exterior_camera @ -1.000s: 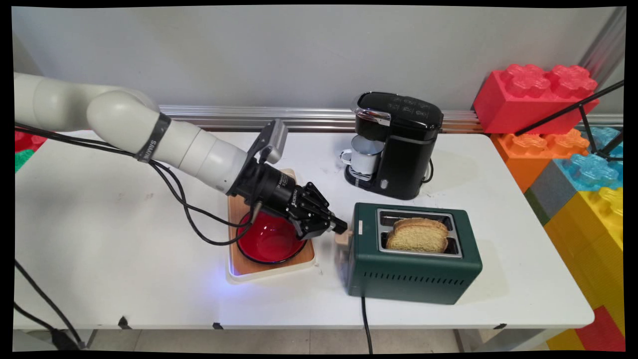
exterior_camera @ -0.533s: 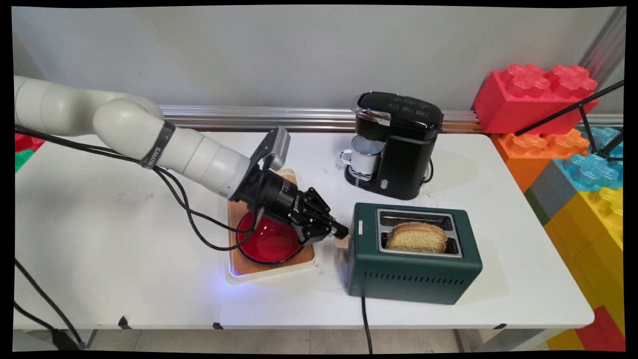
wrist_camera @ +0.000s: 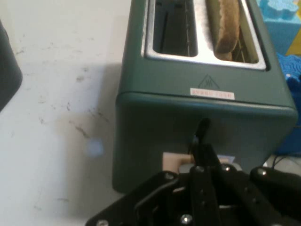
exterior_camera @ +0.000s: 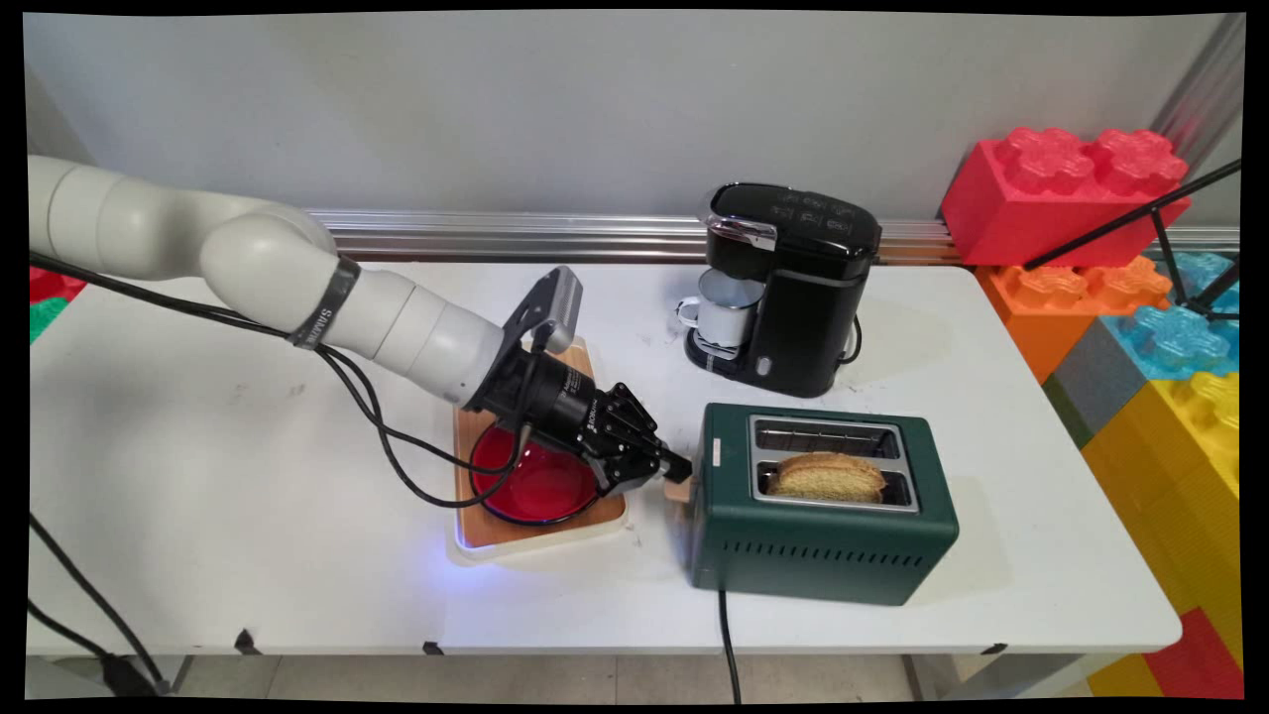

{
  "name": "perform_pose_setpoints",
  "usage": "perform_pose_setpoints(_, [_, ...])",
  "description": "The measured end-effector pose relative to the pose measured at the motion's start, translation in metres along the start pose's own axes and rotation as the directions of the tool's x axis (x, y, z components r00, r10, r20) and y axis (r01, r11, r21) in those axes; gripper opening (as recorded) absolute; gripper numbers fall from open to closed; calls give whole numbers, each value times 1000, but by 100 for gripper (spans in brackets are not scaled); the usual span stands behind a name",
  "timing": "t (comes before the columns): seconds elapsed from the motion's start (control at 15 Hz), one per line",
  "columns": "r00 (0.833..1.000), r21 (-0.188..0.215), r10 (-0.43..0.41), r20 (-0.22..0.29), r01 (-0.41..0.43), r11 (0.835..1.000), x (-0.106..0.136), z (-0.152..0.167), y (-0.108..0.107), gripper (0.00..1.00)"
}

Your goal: Press the toaster switch

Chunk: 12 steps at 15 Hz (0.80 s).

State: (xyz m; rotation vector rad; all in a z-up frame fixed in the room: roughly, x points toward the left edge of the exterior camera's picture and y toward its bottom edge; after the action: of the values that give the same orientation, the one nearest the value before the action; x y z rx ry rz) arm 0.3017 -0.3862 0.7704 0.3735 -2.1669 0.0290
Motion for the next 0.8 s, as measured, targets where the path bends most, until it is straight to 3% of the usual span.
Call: perform_pose_setpoints(0.8, [999,5,-3,32,3,1000,-14,6,-5,0])
